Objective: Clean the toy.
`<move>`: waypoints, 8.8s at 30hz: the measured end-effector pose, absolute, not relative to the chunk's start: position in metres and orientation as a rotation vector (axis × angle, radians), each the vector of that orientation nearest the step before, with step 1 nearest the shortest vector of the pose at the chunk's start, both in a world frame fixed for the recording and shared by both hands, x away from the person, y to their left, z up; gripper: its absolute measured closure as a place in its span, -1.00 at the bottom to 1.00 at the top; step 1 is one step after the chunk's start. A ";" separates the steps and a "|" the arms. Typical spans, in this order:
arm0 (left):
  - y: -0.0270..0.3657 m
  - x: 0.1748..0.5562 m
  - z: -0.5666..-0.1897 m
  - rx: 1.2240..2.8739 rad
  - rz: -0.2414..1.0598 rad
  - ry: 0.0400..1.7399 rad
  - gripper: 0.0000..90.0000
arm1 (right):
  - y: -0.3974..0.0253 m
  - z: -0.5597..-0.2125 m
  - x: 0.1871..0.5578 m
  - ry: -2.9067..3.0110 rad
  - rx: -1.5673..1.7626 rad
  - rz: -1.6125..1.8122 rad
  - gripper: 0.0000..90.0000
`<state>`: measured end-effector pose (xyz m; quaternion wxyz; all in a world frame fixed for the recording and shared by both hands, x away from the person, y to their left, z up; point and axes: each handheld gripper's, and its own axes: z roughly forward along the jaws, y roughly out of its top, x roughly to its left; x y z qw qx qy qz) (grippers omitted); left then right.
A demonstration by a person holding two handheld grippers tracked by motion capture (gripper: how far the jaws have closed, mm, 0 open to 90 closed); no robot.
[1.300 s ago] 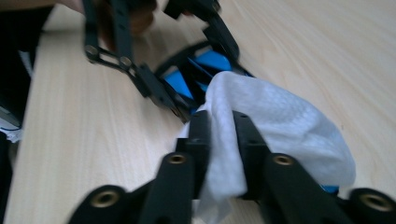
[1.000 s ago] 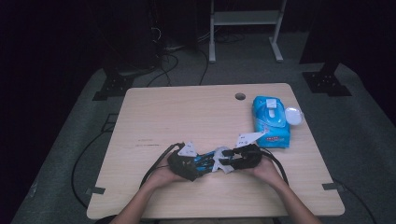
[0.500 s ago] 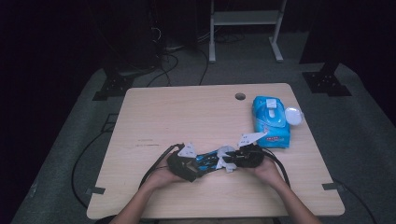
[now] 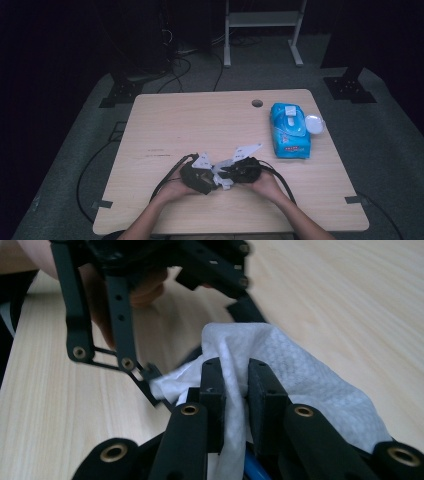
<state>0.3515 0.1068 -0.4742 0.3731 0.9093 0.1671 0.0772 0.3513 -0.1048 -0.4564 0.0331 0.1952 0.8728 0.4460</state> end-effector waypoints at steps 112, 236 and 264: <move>0.108 0.356 -0.474 2.352 0.238 0.407 -0.44 | -0.203 -0.467 0.362 2.569 0.975 1.254 0.76; 0.070 0.370 -0.470 2.287 0.214 0.463 -0.69 | -0.150 -0.427 0.396 2.480 0.952 1.384 0.78; 0.077 0.370 -0.470 2.306 0.188 0.423 -0.51 | -0.159 -0.458 0.396 2.532 0.971 1.285 0.78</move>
